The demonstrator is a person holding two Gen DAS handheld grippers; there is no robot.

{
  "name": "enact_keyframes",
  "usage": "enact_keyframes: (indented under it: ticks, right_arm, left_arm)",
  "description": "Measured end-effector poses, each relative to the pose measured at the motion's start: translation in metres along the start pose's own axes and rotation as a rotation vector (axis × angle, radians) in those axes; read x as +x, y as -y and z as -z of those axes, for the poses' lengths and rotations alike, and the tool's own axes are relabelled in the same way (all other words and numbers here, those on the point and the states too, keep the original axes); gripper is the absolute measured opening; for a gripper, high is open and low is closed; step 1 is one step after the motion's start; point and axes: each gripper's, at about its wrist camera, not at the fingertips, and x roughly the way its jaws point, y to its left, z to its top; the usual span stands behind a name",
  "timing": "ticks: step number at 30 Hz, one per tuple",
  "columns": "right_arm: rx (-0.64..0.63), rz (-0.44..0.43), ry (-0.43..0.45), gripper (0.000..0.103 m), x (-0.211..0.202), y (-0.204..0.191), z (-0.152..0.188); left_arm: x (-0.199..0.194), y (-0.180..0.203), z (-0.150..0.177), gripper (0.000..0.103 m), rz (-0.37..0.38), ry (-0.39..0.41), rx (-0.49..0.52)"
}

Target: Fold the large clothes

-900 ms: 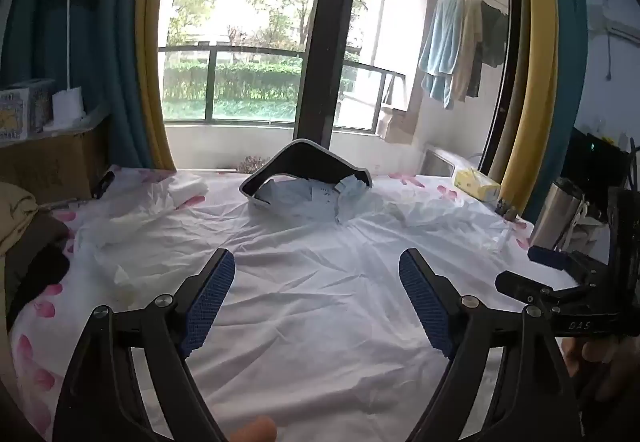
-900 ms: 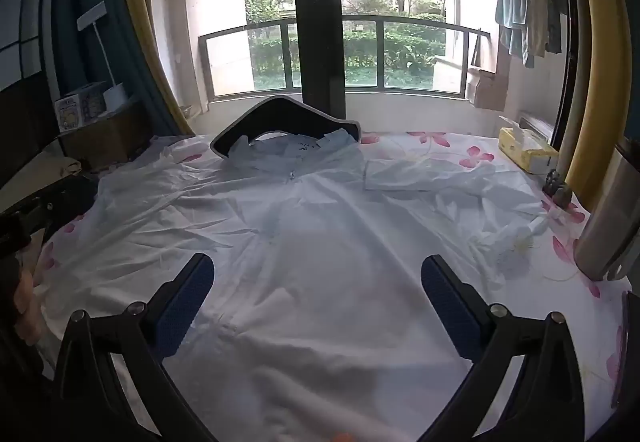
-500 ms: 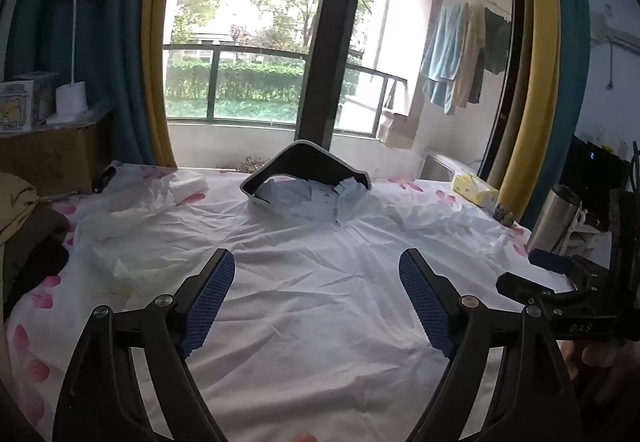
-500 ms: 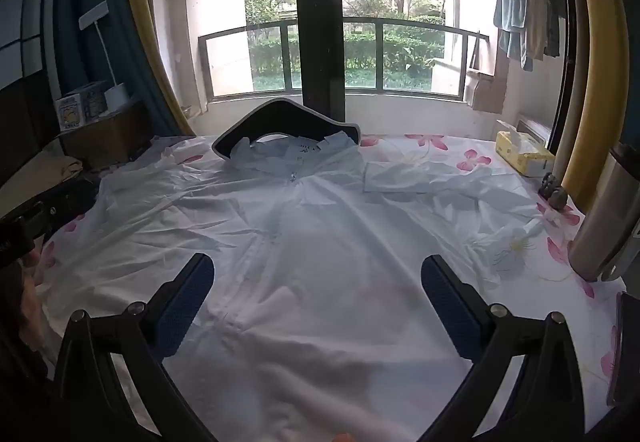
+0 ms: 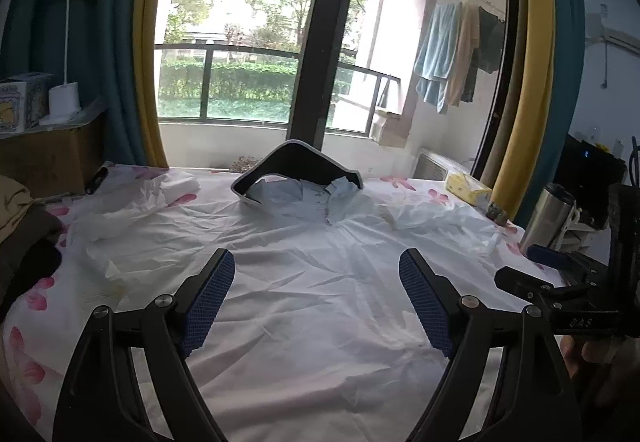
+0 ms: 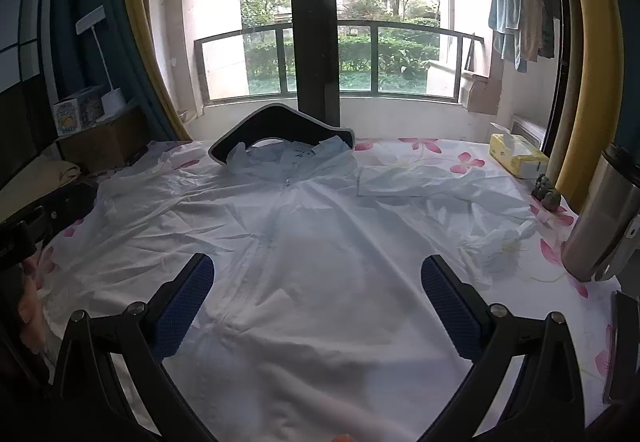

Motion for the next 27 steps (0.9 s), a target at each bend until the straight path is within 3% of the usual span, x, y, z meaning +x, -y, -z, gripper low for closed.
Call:
enact_keyframes:
  ticks: [27]
  right_arm:
    - [0.005, 0.006, 0.007, 0.102, -0.0017, 0.0013, -0.0014]
  left_arm:
    - [-0.0024, 0.0053, -0.0033, 0.087, 0.046, 0.007, 0.004]
